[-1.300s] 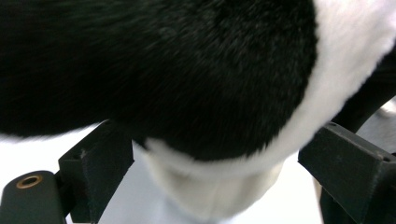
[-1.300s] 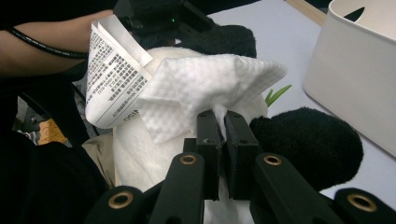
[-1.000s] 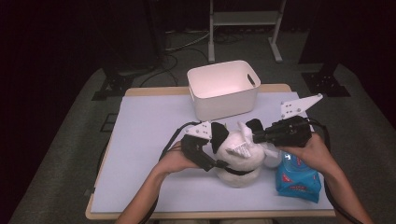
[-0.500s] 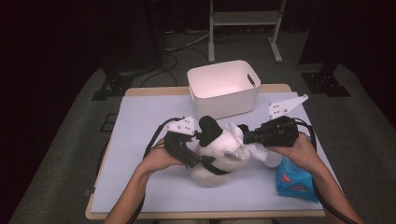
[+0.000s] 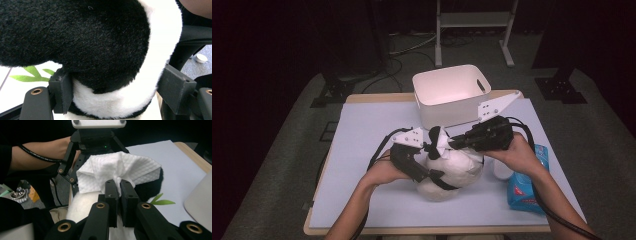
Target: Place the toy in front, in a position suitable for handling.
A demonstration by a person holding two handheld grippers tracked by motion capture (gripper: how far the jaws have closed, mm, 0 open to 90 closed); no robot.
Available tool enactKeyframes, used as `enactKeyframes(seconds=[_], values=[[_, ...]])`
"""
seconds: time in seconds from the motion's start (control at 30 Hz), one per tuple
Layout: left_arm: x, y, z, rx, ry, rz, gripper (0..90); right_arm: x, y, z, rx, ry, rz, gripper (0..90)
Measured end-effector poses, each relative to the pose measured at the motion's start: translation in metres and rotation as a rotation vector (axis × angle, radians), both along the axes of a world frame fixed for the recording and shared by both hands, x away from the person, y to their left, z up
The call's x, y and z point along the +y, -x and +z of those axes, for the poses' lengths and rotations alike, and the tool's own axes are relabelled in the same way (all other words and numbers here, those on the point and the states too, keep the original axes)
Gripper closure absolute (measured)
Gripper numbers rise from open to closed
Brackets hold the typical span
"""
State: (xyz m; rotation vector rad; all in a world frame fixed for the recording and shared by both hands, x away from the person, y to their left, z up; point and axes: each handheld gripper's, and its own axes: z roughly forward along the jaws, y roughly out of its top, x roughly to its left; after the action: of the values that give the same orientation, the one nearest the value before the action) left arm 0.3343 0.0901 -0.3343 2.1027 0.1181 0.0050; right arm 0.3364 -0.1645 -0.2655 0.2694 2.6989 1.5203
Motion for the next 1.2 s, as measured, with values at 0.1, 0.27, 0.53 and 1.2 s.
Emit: enactKeyframes(seconds=[0.1, 0.27, 0.53, 1.2], values=[[0.000, -0.001, -0.002, 0.006, 0.009, 0.002, 22.6, -0.003, 0.000, 0.000, 0.010, 0.003, -0.004, 84.4], [-0.001, -0.002, -0.003, 0.012, 0.012, 0.007, 22.5, -0.019, 0.001, -0.004, 0.025, -0.002, -0.025, 84.4], [-0.008, -0.003, -0.002, 0.013, 0.008, 0.011, 22.3, -0.048, 0.002, -0.015, 0.041, 0.054, -0.089, 84.3], [-0.019, 0.002, 0.005, -0.023, -0.024, -0.027, 23.3, -0.042, 0.006, -0.011, 0.040, 0.042, -0.050, 84.2]])
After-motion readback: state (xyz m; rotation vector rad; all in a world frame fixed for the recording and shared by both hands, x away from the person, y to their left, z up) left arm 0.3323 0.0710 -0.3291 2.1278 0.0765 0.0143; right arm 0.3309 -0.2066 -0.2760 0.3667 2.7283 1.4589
